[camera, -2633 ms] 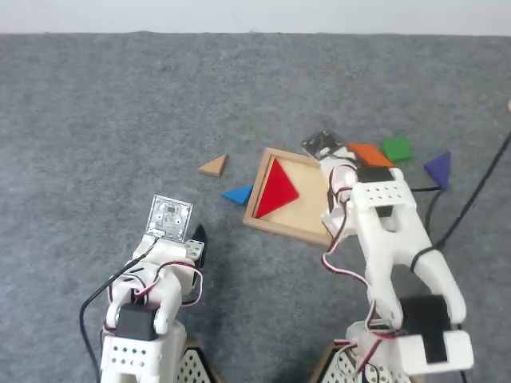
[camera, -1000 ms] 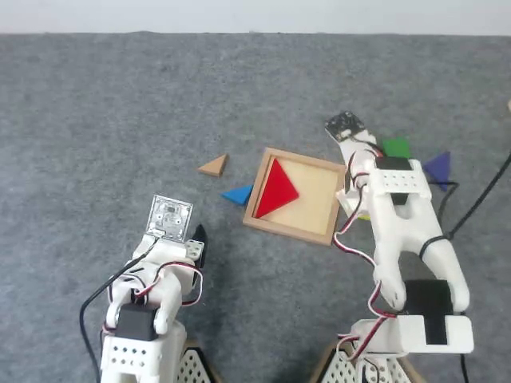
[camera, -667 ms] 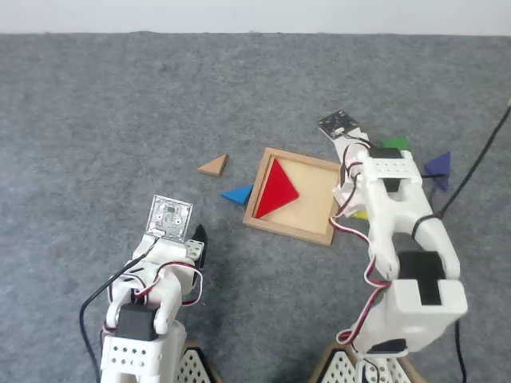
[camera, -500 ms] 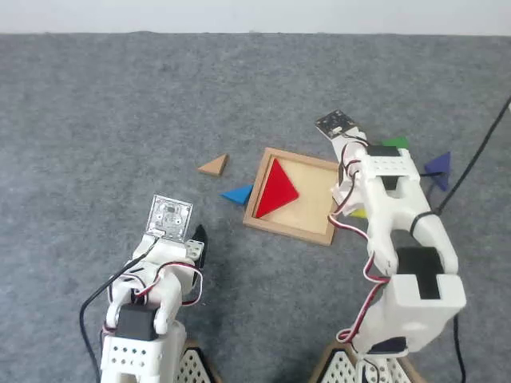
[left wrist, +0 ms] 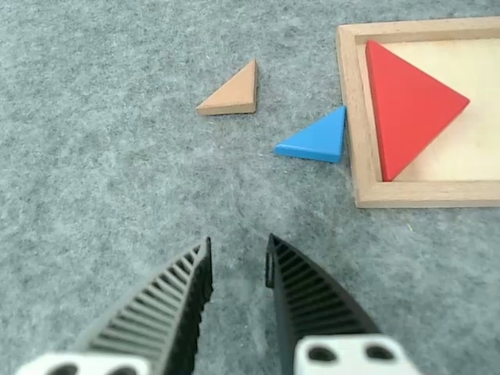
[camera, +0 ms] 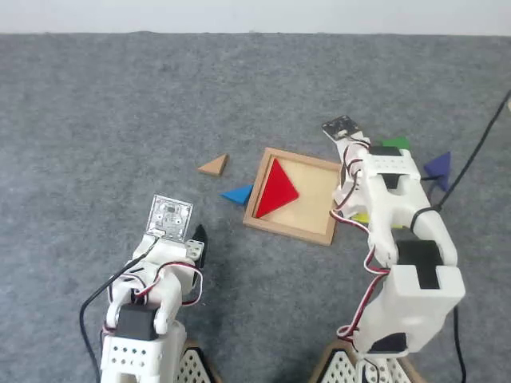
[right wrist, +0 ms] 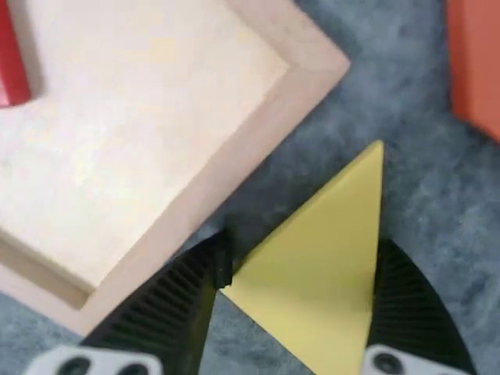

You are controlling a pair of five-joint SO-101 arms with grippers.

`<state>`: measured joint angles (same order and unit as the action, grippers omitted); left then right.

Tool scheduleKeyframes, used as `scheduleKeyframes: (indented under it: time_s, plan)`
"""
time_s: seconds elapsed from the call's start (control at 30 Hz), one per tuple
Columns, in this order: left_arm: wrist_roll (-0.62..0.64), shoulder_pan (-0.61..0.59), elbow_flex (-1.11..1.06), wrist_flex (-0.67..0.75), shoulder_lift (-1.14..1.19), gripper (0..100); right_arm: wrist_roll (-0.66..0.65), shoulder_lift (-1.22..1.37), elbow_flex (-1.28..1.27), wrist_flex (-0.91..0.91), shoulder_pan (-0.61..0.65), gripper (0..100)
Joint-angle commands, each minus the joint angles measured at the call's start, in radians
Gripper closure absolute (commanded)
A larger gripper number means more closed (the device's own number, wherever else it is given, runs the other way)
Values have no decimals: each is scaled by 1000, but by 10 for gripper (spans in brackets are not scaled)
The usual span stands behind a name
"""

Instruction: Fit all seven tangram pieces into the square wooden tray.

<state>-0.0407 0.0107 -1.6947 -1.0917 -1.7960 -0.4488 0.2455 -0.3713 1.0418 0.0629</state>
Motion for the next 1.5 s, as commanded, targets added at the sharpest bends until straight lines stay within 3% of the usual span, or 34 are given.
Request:
scheduleKeyframes:
  time_s: [0.0,0.17,0.4,0.73,0.97,1.2,1.33,1.47]
  plan:
    - [8,6,12,-3,-14,892,-14,-62,49,71,-22,716]
    - [8,6,12,-3,-14,892,-34,-61,49,97,-25,722]
    - [8,6,12,-3,-14,892,-34,-62,78,157,-36,959]
    - [8,6,12,-3,-14,892,11,-62,298,386,-157,953]
    - [8,6,12,-3,-14,892,28,-104,339,400,-202,961]
    - [8,6,12,-3,-14,892,281,-223,479,414,-88,994]
    - [8,6,12,-3,-14,892,430,-188,568,403,8,992]
    - [8,6,12,-3,-14,892,499,-88,663,384,124,992]
